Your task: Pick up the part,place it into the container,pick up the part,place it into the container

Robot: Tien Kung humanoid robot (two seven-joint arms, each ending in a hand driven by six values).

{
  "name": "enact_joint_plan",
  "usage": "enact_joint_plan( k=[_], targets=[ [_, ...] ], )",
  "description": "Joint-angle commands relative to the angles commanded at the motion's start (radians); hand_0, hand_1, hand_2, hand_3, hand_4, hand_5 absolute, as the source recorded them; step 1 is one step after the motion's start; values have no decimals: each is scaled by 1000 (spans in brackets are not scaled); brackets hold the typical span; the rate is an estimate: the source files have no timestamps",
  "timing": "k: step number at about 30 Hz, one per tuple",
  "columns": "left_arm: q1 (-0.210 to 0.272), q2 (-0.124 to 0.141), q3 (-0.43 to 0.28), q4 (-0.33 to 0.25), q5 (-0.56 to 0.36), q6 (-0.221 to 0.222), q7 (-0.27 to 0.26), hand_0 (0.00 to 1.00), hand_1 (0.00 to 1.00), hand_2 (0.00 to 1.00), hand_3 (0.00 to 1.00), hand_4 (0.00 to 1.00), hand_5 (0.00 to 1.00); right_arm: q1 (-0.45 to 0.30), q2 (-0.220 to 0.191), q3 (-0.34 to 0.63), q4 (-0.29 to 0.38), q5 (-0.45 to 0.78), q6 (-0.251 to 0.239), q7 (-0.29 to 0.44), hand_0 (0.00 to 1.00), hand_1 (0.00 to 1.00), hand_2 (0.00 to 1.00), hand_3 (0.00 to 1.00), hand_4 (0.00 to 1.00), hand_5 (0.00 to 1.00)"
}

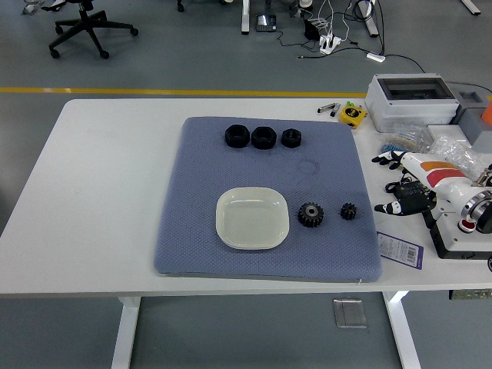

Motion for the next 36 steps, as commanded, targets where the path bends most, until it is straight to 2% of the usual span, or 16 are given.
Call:
enact_joint_plan(
  k=[6, 8, 12, 13, 18, 19, 24, 25, 36],
  targets=[
    [5, 0, -3, 0, -2, 3, -1, 897, 896, 907, 638, 551, 680, 67, 38, -115, -45, -212, -1, 2, 627, 709, 771, 804, 998, 189],
    [5, 0, -3, 0, 2, 3, 1, 893, 894, 906, 635, 547, 694, 90, 55, -144, -71, -238, 1, 7, 622, 704, 769, 789, 998, 181],
    [3, -2, 0, 0, -1, 6, 1, 893, 894, 906, 635, 547, 694, 134, 73, -196, -109, -192, 33, -1, 622, 704, 769, 789, 998, 181],
    [3, -2, 2, 0, -1, 6, 2, 893, 892, 904, 636, 548, 696, 145, 78, -209, -119, -177, 41, -3, 630, 656, 707, 744, 998, 185],
    [1, -2, 8, 0, -6, 7, 2, 893, 892, 904, 636, 548, 696, 178, 105, -245, -170, -119, 61, -8, 630, 656, 707, 744, 998, 185],
    [1, -2, 9, 0, -8, 7, 2, 893, 893, 904, 636, 547, 696, 183, 112, -250, -183, -111, 61, -9, 611, 633, 686, 705, 997, 190],
    [0, -2, 11, 0, -6, 6, 4, 893, 893, 904, 636, 547, 696, 209, 141, -269, -234, -87, 56, -19, 611, 633, 686, 705, 997, 190],
    [0, -2, 11, 0, -6, 6, 5, 893, 893, 903, 637, 548, 698, 213, 144, -271, -240, -83, 53, -21, 579, 605, 627, 587, 892, 200],
    [-3, -2, 9, 0, 1, 6, 6, 894, 892, 902, 637, 550, 700, 250, 160, -298, -281, -68, 55, -17, 567, 589, 587, 554, 871, 205]
  ],
)
